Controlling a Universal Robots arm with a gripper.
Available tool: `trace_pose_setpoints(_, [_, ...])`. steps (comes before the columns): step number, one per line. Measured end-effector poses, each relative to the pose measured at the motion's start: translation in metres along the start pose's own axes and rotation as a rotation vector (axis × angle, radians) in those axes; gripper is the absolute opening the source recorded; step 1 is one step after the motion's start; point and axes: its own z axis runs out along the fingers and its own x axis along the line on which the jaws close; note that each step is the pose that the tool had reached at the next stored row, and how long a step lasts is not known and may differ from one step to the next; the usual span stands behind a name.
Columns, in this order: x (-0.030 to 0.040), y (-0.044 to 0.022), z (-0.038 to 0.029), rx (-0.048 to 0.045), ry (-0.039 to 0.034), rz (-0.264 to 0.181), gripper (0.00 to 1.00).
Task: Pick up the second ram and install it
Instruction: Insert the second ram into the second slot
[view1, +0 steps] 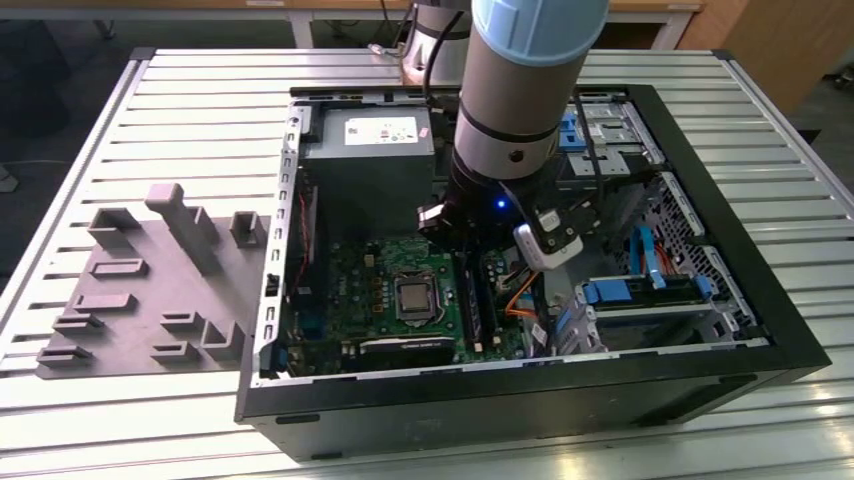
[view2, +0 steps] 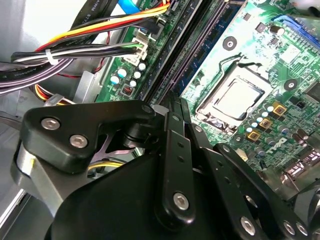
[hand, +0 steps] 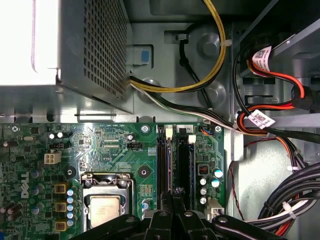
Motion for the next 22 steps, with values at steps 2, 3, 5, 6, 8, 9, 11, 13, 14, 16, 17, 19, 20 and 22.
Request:
trace_pose_setpoints(2, [0.0,-0.0001,0.0013,0.0002,0.0001,0.0,0.11])
trace_pose_setpoints(3, [0.0,-0.0001,0.002,0.0003,0.0002,0.0,0.11])
trace_pose_setpoints(5, [0.0,-0.0002,0.0035,0.0003,0.0002,0.0,0.11])
trace_pose_setpoints(6, [0.0,-0.0002,0.0042,0.0002,0.0001,0.0,0.11])
trace_pose_setpoints(8, [0.0,-0.0003,0.0046,0.0004,0.0002,0.0,0.11])
trace_pose_setpoints(9, [0.0,-0.0002,0.0051,-0.0001,0.0001,0.0,0.11])
trace_pose_setpoints(11, [-0.0001,-0.0003,0.007,-0.0002,0.0001,0.0,0.11])
trace_pose_setpoints(13, [-0.0001,-0.0004,0.0091,-0.0001,0.0001,0.0,0.11])
trace_pose_setpoints(14, [-0.0001,-0.0004,0.0098,0.0,0.0002,0.0,0.11])
trace_pose_setpoints(16, [-0.0001,-0.0004,0.01,0.0003,0.0003,0.0,0.11])
trace_pose_setpoints(17, [-0.0001,-0.0004,0.0101,0.0002,0.0002,0.0,0.11])
trace_pose_setpoints(19, [-0.0001,-0.0004,0.0103,0.0,0.0002,0.0,0.11])
trace_pose_setpoints(20, [-0.0001,-0.0004,0.0103,0.0,0.0002,0.0,0.11])
trace_pose_setpoints(22, [-0.0001,-0.0004,0.0105,-0.0001,0.0002,0.0,0.11])
